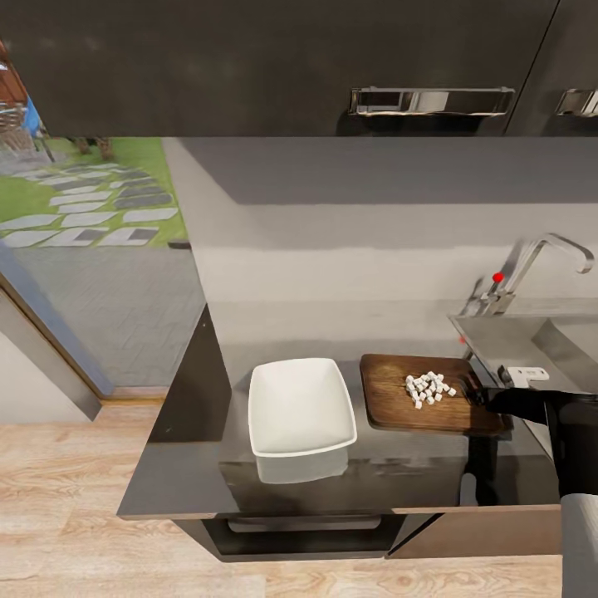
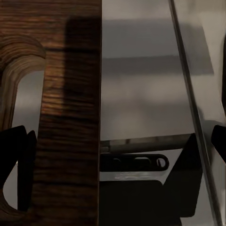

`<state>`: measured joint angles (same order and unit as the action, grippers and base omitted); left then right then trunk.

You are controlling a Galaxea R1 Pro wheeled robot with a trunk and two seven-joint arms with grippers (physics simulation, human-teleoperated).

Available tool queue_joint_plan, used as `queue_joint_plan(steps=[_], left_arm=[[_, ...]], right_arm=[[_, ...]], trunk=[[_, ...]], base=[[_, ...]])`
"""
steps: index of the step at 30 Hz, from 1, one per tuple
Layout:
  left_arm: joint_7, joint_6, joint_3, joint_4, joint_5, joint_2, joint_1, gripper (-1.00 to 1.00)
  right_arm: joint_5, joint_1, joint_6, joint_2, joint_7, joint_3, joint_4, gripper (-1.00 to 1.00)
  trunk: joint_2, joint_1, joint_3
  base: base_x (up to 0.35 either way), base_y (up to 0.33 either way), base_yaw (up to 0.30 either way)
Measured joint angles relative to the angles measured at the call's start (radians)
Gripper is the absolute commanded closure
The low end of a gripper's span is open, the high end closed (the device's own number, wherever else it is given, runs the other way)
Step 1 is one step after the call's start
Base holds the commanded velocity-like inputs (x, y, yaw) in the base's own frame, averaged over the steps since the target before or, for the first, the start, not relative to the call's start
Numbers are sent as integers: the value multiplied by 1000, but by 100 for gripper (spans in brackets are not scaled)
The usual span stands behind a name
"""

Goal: In the kitchen, take the Vidalia onion out of the sink, dice it on the chopping board with the paring knife, put the diced onion into the bowl on the countertop, then place both the paring knife and the chopping board into the sink.

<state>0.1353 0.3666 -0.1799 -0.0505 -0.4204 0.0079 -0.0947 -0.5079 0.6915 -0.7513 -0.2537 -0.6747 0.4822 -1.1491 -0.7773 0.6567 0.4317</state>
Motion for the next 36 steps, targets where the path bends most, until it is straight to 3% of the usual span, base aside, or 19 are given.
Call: queue_joint_plan(steps=[19,20,36], left_arm=[[0,0,0,0,0,0,0,-100],[0,0,0,0,0,0,0,-100],[0,0,0,0,0,0,0,-100]], right_arm=[[1,0,29,-1,-1,0,8,-100],[1,0,29,-1,-1,0,8,100],[11,0,25,-1,-1,1,10,100]], trunk=[[0,0,0],[0,0,0],[0,0,0]], base=[[0,0,0],[0,0,0],[0,0,0]])
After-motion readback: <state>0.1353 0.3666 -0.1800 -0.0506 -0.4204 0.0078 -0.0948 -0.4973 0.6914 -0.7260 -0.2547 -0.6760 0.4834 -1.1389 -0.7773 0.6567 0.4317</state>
